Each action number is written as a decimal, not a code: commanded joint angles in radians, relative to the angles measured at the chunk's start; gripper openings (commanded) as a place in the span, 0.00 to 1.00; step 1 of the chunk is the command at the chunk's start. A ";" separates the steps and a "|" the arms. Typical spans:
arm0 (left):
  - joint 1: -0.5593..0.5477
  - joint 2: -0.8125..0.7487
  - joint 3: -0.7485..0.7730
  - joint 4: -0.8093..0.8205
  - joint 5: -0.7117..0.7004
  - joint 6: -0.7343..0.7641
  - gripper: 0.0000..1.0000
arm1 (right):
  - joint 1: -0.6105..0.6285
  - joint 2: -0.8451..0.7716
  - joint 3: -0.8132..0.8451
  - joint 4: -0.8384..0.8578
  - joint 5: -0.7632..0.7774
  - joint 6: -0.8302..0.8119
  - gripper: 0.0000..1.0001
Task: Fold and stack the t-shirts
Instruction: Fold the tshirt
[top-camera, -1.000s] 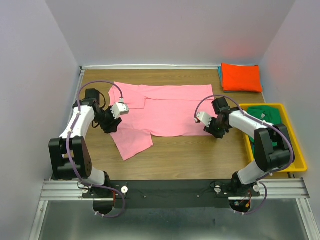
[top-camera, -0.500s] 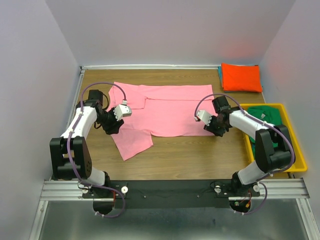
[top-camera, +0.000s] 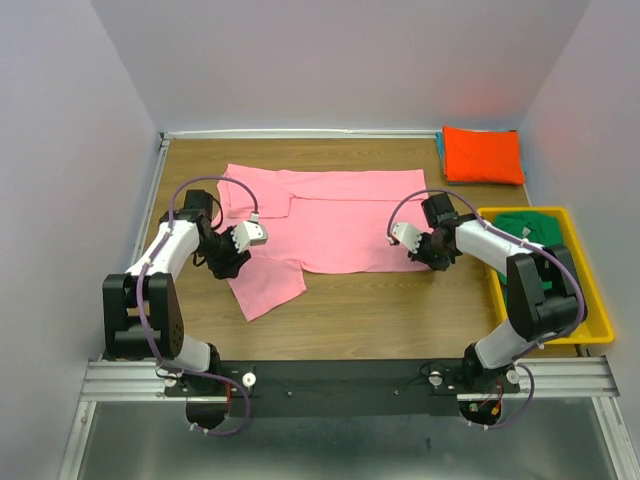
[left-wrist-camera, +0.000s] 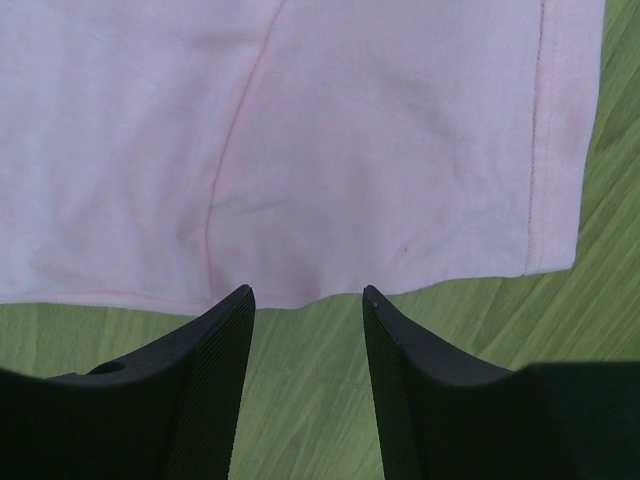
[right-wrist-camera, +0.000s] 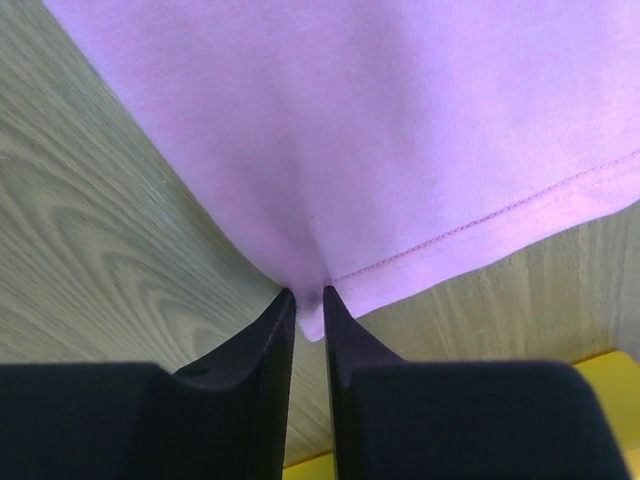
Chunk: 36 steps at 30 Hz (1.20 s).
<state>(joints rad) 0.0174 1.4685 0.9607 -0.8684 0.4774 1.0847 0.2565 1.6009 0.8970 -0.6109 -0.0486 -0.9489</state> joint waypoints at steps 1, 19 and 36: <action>-0.014 -0.034 -0.030 0.035 -0.048 0.017 0.54 | 0.004 0.059 -0.040 0.039 0.019 -0.024 0.13; -0.140 -0.019 -0.165 0.209 -0.226 -0.006 0.49 | 0.004 0.031 -0.015 0.011 0.006 0.004 0.00; -0.143 0.007 -0.174 0.123 -0.250 0.032 0.04 | 0.004 -0.010 0.023 -0.058 -0.010 0.030 0.01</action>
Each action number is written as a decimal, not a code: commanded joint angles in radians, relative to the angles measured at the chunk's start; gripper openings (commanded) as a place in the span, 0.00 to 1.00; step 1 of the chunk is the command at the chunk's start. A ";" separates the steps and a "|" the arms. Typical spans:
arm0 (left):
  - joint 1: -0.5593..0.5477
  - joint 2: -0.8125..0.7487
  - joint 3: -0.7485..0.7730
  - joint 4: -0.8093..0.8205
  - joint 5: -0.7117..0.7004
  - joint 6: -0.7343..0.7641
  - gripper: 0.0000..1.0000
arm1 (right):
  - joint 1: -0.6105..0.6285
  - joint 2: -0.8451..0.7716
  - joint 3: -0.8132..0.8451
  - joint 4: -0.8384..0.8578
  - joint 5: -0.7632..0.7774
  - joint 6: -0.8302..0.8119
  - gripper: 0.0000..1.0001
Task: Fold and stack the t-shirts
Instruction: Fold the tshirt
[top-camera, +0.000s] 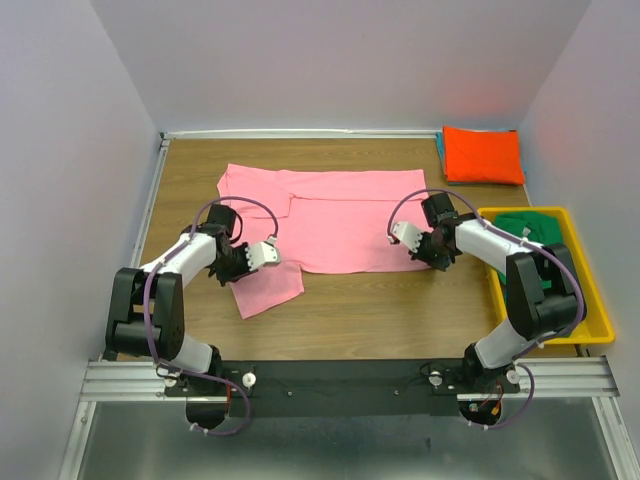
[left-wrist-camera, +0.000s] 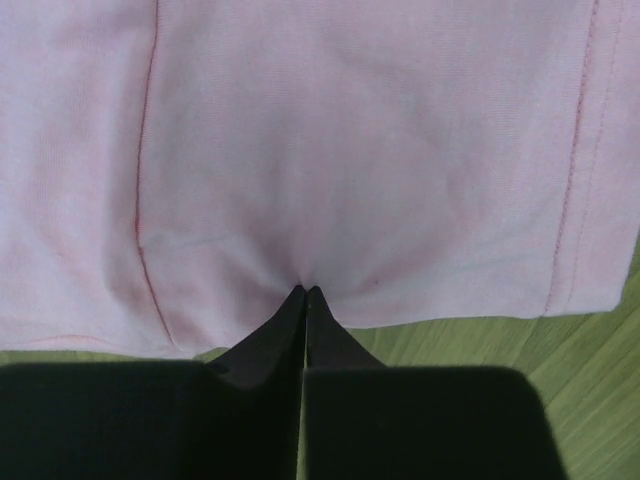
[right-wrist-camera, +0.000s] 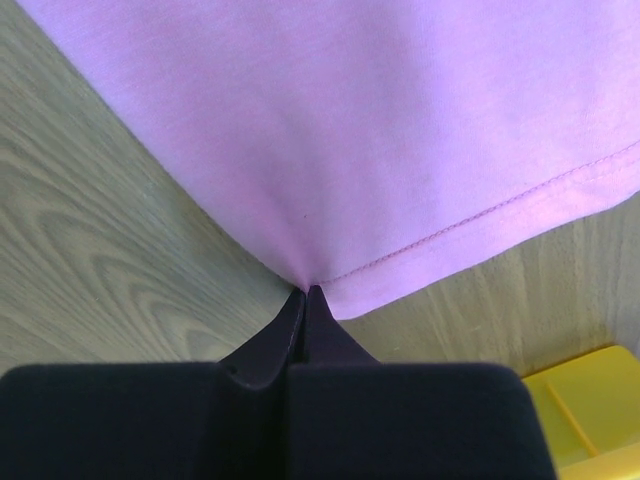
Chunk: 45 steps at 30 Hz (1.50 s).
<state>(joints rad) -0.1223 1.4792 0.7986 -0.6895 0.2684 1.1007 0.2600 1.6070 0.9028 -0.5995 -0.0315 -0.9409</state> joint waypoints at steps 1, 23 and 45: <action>-0.004 -0.014 0.007 -0.068 -0.043 0.013 0.01 | 0.001 -0.034 0.019 -0.080 -0.025 0.025 0.01; 0.067 -0.180 0.237 -0.334 0.023 0.048 0.00 | -0.019 -0.254 0.057 -0.283 -0.013 0.027 0.01; 0.072 0.289 0.712 -0.234 0.023 -0.036 0.00 | -0.126 0.178 0.449 -0.283 -0.048 -0.044 0.01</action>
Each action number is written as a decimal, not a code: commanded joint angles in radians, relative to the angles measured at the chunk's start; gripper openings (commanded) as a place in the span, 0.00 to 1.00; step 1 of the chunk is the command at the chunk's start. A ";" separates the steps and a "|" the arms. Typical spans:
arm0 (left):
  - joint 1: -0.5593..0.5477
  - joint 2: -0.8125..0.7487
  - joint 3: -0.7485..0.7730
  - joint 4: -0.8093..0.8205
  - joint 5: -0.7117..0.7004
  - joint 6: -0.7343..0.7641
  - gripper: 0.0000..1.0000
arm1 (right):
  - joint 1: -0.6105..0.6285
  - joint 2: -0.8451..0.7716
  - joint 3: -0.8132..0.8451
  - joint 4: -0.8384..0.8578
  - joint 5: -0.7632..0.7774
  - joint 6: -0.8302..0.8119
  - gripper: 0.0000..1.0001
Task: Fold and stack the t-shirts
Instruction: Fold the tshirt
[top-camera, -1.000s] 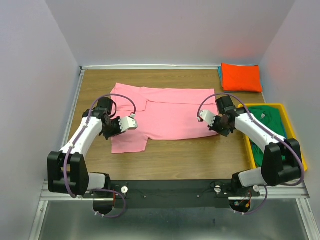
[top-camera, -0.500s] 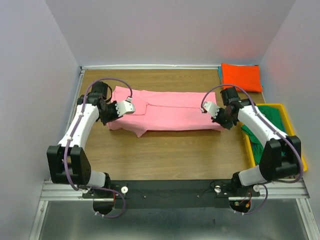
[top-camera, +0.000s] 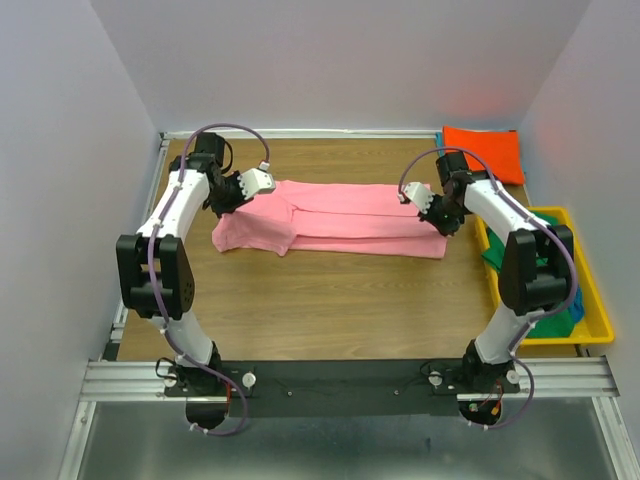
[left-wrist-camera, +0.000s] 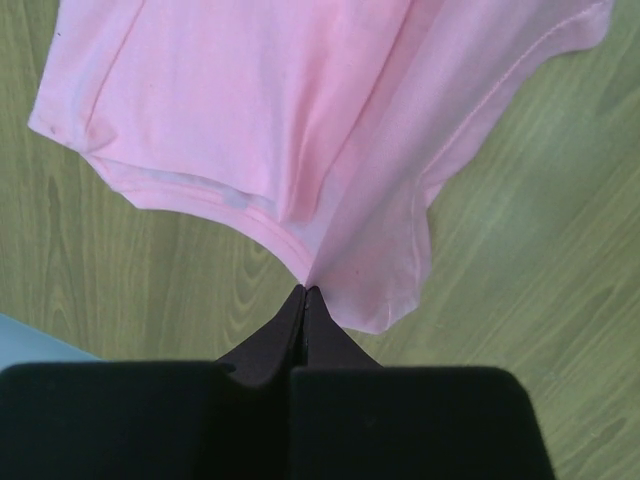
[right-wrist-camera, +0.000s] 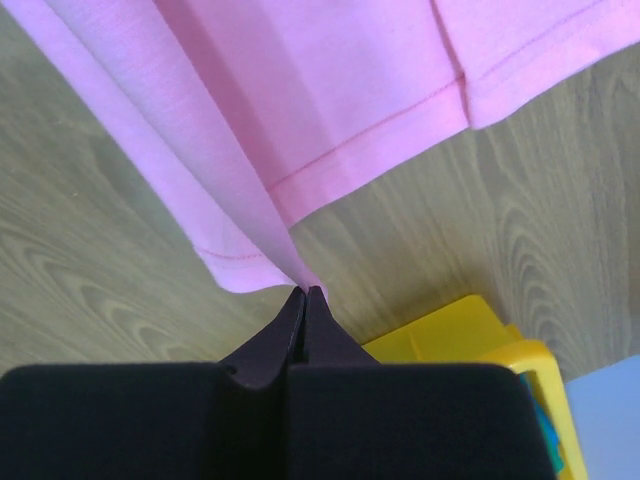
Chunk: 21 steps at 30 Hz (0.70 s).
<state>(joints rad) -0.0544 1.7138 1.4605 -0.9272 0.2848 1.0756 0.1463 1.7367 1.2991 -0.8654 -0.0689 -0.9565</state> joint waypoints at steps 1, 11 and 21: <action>0.002 0.067 0.070 0.007 0.005 -0.013 0.00 | -0.014 0.078 0.078 -0.015 -0.011 -0.033 0.00; 0.004 0.179 0.133 0.037 -0.010 -0.017 0.00 | -0.013 0.210 0.196 -0.015 0.000 -0.048 0.01; 0.004 0.216 0.106 0.091 -0.044 -0.016 0.00 | -0.014 0.285 0.261 -0.015 0.003 -0.048 0.00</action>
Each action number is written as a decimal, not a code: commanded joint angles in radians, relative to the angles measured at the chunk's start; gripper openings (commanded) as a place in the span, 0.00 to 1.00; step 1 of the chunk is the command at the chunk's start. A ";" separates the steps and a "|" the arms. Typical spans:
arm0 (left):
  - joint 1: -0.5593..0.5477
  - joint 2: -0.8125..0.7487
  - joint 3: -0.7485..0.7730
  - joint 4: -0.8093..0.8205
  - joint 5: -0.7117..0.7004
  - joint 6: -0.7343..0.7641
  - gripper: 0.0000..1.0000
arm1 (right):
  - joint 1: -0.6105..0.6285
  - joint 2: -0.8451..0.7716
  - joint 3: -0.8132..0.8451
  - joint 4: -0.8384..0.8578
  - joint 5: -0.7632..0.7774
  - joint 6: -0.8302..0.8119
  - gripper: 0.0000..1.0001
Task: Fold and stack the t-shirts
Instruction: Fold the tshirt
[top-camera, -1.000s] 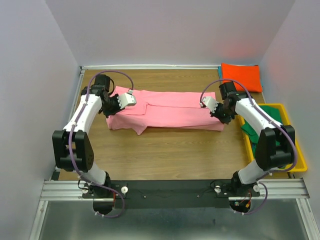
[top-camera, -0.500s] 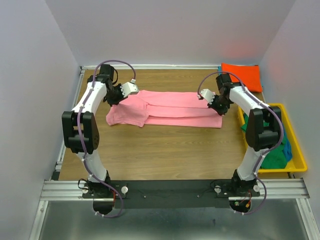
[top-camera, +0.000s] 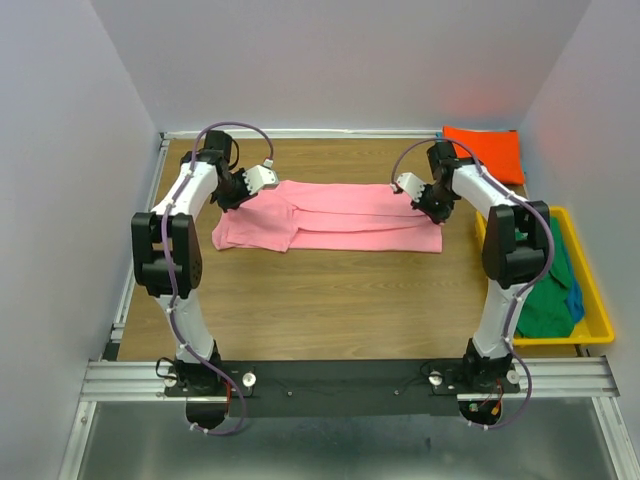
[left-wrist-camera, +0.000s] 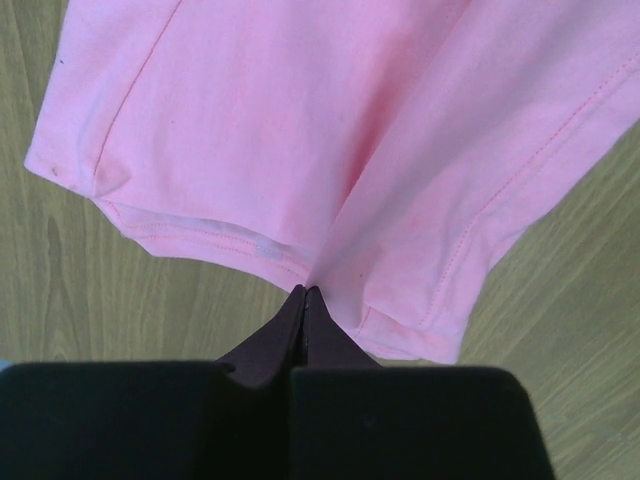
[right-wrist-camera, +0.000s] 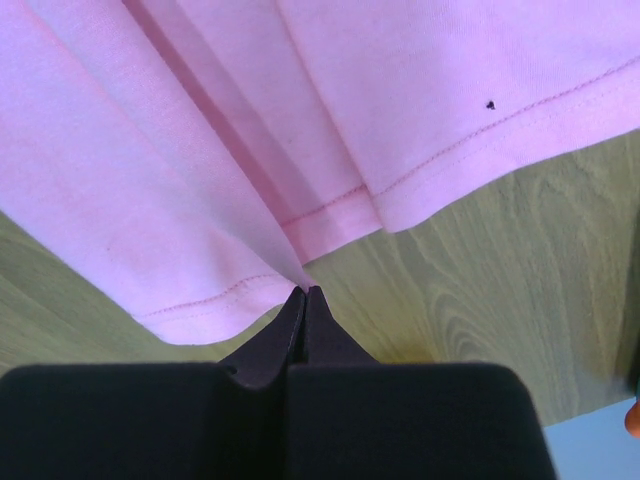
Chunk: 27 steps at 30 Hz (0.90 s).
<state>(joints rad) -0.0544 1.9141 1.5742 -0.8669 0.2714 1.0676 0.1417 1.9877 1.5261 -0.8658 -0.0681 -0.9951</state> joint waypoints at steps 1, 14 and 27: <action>0.004 0.019 -0.005 0.032 -0.034 -0.008 0.00 | -0.008 0.037 0.043 -0.015 0.004 -0.010 0.01; 0.030 0.025 -0.002 0.012 -0.032 0.003 0.00 | -0.008 0.082 0.080 -0.015 -0.001 -0.011 0.01; 0.080 0.043 0.030 0.003 0.008 -0.052 0.41 | -0.022 0.083 0.178 -0.010 0.001 0.133 0.49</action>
<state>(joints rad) -0.0231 1.9564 1.5745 -0.8543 0.2600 1.0477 0.1394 2.0693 1.6272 -0.8688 -0.0673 -0.9501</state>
